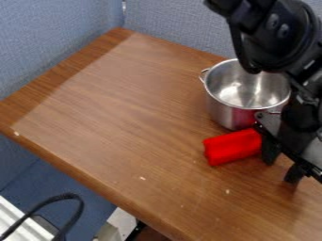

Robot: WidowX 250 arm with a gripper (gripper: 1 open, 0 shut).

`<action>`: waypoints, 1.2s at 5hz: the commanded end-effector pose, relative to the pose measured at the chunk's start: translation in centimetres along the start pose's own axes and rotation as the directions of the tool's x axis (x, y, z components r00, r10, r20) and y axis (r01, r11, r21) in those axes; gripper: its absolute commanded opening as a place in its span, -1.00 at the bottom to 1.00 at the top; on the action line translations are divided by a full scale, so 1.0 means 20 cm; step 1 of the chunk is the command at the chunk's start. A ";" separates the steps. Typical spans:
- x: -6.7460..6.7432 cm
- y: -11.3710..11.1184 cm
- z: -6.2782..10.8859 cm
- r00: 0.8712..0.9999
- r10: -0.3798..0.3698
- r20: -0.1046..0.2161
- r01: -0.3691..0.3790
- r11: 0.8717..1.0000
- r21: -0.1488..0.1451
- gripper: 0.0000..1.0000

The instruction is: Move the red object from the metal pot to the table

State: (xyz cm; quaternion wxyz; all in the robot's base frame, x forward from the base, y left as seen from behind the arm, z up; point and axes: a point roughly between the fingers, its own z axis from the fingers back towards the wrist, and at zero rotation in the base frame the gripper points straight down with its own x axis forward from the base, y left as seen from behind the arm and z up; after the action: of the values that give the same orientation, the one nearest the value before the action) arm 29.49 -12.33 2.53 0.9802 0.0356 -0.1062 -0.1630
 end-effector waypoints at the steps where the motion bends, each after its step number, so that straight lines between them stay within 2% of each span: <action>1: 0.02 0.02 0.03 1.000 0.020 0.023 -0.020 1.000 0.003 1.00; 4: 0.02 0.08 0.08 0.999 0.009 0.052 -0.009 1.000 0.005 1.00; 6: 0.03 0.12 0.08 0.998 0.009 0.057 -0.010 1.000 0.009 1.00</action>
State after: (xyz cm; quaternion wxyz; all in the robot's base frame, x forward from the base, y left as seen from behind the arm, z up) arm 29.64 -11.10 2.63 0.9786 0.0373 -0.1071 -0.1718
